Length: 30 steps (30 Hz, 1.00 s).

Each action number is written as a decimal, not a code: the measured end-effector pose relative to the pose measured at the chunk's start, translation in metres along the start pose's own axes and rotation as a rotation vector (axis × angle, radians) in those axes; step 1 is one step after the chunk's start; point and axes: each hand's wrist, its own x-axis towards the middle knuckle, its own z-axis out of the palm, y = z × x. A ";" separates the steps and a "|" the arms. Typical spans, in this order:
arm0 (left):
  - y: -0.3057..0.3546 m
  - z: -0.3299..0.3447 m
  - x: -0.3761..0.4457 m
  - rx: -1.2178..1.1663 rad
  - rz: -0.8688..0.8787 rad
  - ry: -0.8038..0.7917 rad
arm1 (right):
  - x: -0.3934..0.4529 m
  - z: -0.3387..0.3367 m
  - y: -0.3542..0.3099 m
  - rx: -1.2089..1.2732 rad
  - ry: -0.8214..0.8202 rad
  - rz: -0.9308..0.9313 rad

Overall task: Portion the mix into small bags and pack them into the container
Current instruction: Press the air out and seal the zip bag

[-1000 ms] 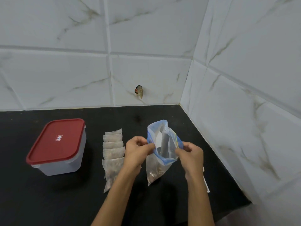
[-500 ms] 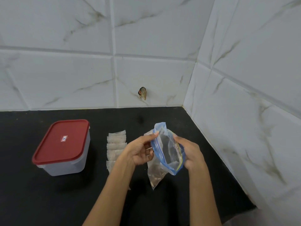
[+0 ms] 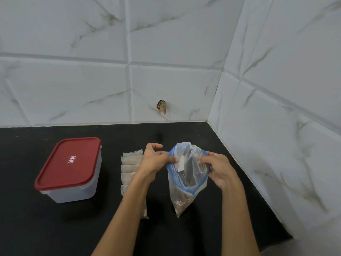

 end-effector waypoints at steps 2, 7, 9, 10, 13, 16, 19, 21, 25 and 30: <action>0.001 0.001 0.002 -0.067 -0.034 -0.038 | 0.004 0.002 -0.001 0.072 -0.057 0.068; -0.002 0.001 0.004 -0.131 -0.017 -0.042 | 0.007 0.007 -0.003 0.073 0.155 0.016; -0.008 0.001 0.003 -0.015 0.088 0.055 | 0.006 0.008 0.001 -0.063 0.356 -0.182; -0.010 0.002 0.002 0.077 0.156 0.117 | 0.006 0.010 0.003 -0.193 0.438 -0.296; -0.013 0.008 -0.001 0.307 0.314 0.224 | 0.002 0.015 0.005 -0.550 0.565 -0.532; -0.010 0.008 0.000 0.362 0.335 0.116 | 0.001 0.012 0.001 -0.587 0.519 -0.578; -0.001 0.007 0.002 0.180 0.249 0.017 | 0.001 0.009 -0.009 -0.452 0.400 -0.445; 0.003 0.009 0.004 0.077 0.190 0.020 | -0.002 0.009 -0.014 -0.321 0.307 -0.320; 0.011 0.008 0.005 0.001 0.115 -0.056 | -0.004 0.009 -0.020 -0.075 0.174 -0.139; 0.016 0.008 0.004 0.032 0.142 -0.006 | -0.003 0.009 -0.021 -0.009 0.284 -0.160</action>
